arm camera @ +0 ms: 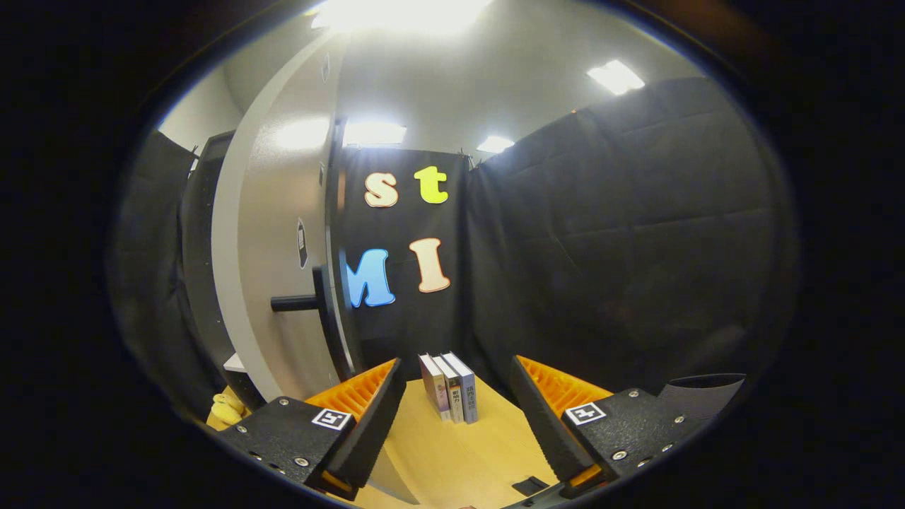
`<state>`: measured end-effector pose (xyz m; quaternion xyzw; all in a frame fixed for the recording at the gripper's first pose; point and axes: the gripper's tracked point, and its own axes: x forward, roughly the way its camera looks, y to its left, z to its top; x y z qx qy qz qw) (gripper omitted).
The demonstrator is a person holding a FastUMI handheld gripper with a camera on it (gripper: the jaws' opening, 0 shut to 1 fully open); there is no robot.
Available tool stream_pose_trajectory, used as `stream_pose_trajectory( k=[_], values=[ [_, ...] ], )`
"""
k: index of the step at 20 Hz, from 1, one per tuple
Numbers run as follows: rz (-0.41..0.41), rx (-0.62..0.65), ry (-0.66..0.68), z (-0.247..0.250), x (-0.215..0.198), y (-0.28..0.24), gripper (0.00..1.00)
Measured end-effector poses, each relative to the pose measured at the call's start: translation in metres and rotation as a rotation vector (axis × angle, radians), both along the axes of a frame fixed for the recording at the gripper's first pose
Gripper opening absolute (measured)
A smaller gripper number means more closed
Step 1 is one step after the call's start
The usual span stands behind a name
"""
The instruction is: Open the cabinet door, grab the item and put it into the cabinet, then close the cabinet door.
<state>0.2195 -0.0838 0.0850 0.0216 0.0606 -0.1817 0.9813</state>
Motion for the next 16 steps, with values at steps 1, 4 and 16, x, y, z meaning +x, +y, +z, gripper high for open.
stream_pose_trajectory(
  k=[1, 4, 16],
  values=[
    [0.012, 0.010, 0.002, -0.002, 0.000, 0.004, 0.94],
    [0.045, 0.013, 0.003, -0.001, -0.003, 0.023, 0.94],
    [0.303, 0.038, 0.003, -0.006, 0.021, 0.149, 0.94]
  ],
)
